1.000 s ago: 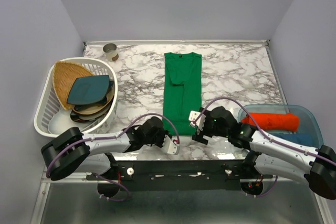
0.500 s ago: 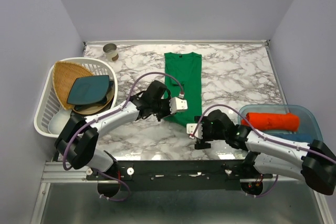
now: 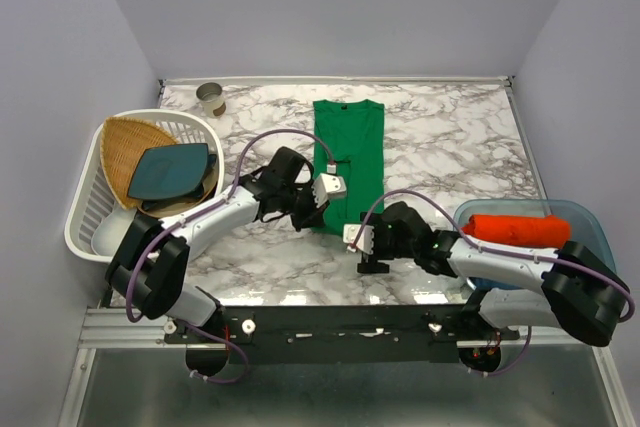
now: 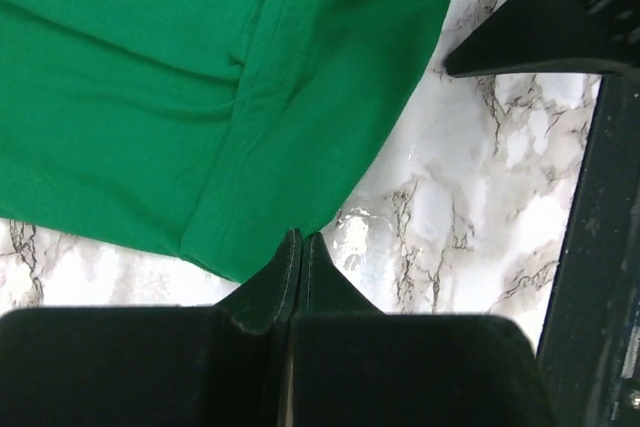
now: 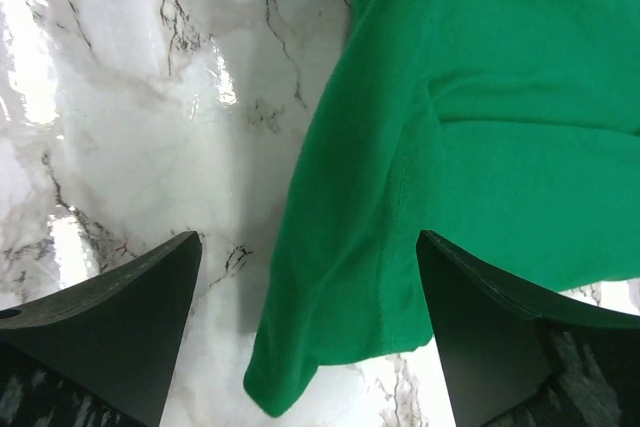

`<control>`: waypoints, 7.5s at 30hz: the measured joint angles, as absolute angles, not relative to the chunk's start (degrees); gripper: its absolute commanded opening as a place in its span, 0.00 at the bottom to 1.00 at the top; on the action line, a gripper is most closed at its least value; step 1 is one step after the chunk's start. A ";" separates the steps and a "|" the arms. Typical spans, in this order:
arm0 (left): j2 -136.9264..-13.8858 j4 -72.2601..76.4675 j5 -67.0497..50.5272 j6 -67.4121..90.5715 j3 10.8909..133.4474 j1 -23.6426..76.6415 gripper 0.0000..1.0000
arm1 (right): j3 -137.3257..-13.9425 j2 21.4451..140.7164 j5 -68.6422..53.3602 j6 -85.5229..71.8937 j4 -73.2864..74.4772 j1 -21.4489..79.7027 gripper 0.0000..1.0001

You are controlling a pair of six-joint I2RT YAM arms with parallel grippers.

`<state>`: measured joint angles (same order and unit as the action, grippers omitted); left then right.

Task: Roll the t-shirts
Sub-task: Roll the T-shirt to the center of the board.

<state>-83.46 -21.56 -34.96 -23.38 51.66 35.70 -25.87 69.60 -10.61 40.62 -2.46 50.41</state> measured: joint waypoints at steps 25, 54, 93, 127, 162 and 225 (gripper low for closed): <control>-57.08 -13.63 -29.89 -32.16 30.76 39.29 0.80 | -26.41 73.76 -8.91 42.89 -4.69 49.82 0.07; -73.19 -3.51 -14.17 -43.53 33.78 50.63 0.04 | -30.28 67.55 -18.41 40.36 8.27 44.40 0.01; -122.58 -67.92 -49.65 -57.45 91.61 24.25 0.11 | -83.09 117.99 -48.93 59.22 62.59 23.46 0.01; -75.70 -12.27 -21.91 -49.01 39.68 39.18 0.75 | -104.95 135.70 -40.01 46.87 78.48 22.50 0.06; -91.90 6.26 1.34 -49.54 42.72 51.16 0.00 | -85.12 115.22 -37.63 42.26 60.71 19.94 0.64; -126.39 -66.74 -49.56 -40.84 101.08 26.28 0.01 | -82.26 115.15 -48.93 64.34 59.99 24.21 0.19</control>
